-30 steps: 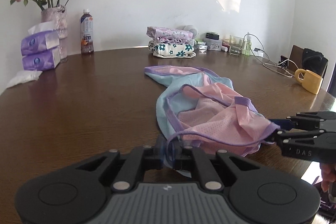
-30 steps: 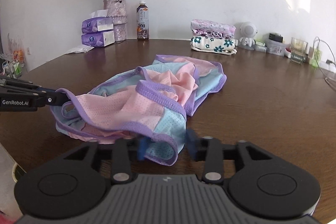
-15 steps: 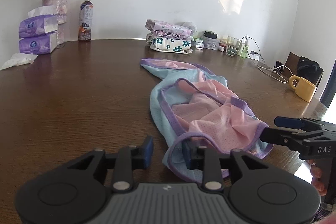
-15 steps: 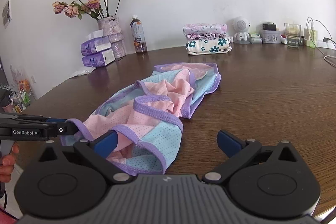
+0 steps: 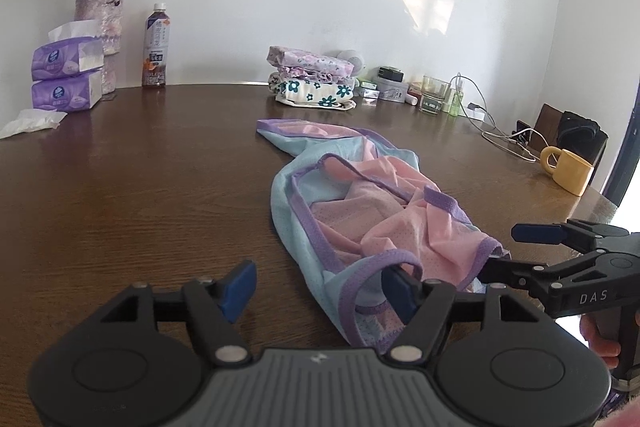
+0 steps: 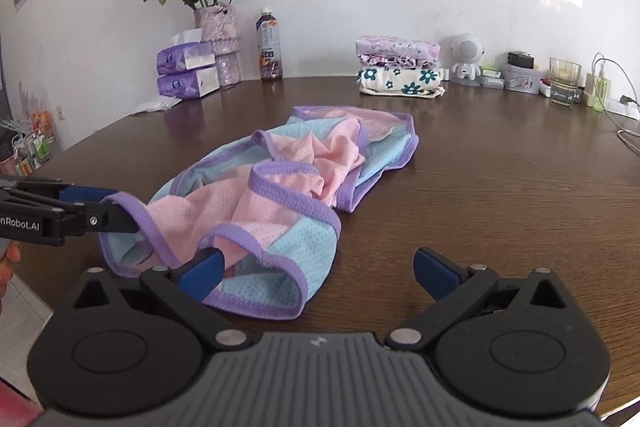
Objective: Fold clothes
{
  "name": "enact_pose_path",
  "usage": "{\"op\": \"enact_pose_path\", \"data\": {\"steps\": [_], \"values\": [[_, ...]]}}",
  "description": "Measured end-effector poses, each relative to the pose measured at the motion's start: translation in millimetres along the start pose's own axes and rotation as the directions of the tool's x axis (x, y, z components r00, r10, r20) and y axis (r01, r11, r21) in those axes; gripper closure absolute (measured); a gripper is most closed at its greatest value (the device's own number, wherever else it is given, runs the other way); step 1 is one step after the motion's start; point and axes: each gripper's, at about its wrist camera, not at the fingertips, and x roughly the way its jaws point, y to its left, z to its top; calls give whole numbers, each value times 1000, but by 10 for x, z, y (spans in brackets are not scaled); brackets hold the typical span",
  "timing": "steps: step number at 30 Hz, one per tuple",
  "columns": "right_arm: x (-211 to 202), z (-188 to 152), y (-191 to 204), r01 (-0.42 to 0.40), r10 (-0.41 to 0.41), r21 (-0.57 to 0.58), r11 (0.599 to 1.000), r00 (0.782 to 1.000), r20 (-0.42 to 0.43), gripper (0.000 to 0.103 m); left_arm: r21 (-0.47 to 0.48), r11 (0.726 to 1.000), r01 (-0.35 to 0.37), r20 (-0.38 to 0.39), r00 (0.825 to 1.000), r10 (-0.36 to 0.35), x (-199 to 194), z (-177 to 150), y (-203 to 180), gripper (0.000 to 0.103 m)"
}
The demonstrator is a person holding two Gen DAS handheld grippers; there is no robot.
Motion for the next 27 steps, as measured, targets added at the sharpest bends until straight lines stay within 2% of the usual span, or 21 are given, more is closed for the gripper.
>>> {"op": "enact_pose_path", "data": {"steps": [1, 4, 6, 7, 9, 10, 11, 12, 14, 16, 18, 22, 24, 27], "values": [[-14, -13, 13, 1, -1, -12, 1000, 1000, 4, 0, 16, 1000, -2, 2, 1000, 2, 0, -3, -16, 37], [-30, -17, 33, 4, -3, -37, 999, 1000, 9, 4, 58, 998, -12, -4, 1000, 12, 21, -15, -71, 51], [-24, 6, 26, 0, 0, -42, 999, 1000, 7, 23, 74, 997, -7, -14, 1000, 8, 44, -25, -90, 57], [-21, 18, 23, -1, 1, -45, 999, 1000, 6, 28, 83, 997, -7, -18, 1000, 8, 54, -27, -99, 59], [-15, 41, 15, -4, 5, -50, 999, 1000, 4, 49, 104, 994, -12, -23, 1000, 15, 72, -28, -118, 72], [-12, 52, 12, -6, 6, -53, 999, 1000, 3, 54, 111, 994, -14, -26, 1000, 17, 81, -25, -123, 75], [-9, 64, 8, -7, 8, -55, 998, 1000, 2, 65, 115, 993, -14, -29, 999, 18, 92, -19, -126, 80], [-6, 75, 5, -9, 9, -58, 998, 1000, 1, 82, 115, 993, -13, -33, 999, 17, 102, -10, -126, 86], [0, 98, -3, -12, 12, -63, 998, 1000, -1, 96, 109, 994, -19, -46, 999, 24, 125, 25, -122, 96], [-4, 145, -12, -8, 8, -69, 998, 1000, 7, 100, 103, 994, -37, -35, 999, 41, 122, 79, -113, 99], [-33, 295, -33, 24, -20, -73, 997, 998, 53, 101, 107, 992, -66, 0, 998, 66, 83, 177, -100, 101], [-72, 733, -83, 81, -70, -67, 994, 985, 158, 102, 136, 983, -121, 124, 987, 104, -19, 560, -97, 102], [-84, 1055, -86, 112, -91, -84, 990, 970, 225, 102, 159, 976, -150, 203, 972, 117, -67, 838, -118, 102], [-106, 1697, -96, 149, -114, -86, 985, 939, 325, 102, 166, 966, -199, 329, 934, 136, -161, 1495, -127, 102]]}}
